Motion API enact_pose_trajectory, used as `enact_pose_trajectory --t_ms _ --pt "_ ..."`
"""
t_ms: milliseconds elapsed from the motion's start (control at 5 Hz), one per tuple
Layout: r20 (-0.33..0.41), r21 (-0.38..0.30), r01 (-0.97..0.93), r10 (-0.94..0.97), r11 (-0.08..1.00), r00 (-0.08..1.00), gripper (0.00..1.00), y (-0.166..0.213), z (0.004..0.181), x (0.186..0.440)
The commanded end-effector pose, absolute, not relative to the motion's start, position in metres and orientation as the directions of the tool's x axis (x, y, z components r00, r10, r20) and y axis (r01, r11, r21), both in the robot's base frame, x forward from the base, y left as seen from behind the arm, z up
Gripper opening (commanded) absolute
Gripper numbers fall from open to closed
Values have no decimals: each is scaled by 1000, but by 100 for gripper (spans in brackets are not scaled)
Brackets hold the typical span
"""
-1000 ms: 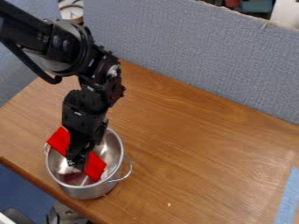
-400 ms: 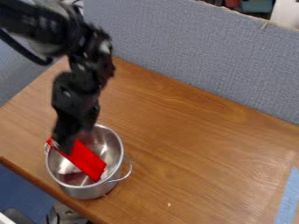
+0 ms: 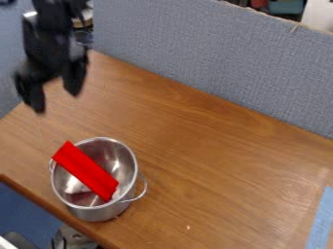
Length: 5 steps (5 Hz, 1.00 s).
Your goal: Put the red object in the metal pot
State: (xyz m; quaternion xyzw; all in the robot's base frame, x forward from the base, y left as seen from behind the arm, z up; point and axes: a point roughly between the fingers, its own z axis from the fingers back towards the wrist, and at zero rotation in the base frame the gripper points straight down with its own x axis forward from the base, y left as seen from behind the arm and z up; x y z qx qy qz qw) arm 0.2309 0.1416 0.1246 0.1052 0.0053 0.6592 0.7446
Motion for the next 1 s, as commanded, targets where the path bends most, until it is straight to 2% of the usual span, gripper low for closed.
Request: enact_pose_trajectory --t_ms 0,200,400,600,800 --pt "193 187 -921 907 341 375 100 146 129 238" --pt "194 195 -921 907 337 373 100 165 130 246" --pt "196 207 -951 942 230 271 100 191 136 250" --pt "135 254 -924 936 285 326 100 187 126 264" --pt "133 258 -916 927 309 350 100 154 126 265"
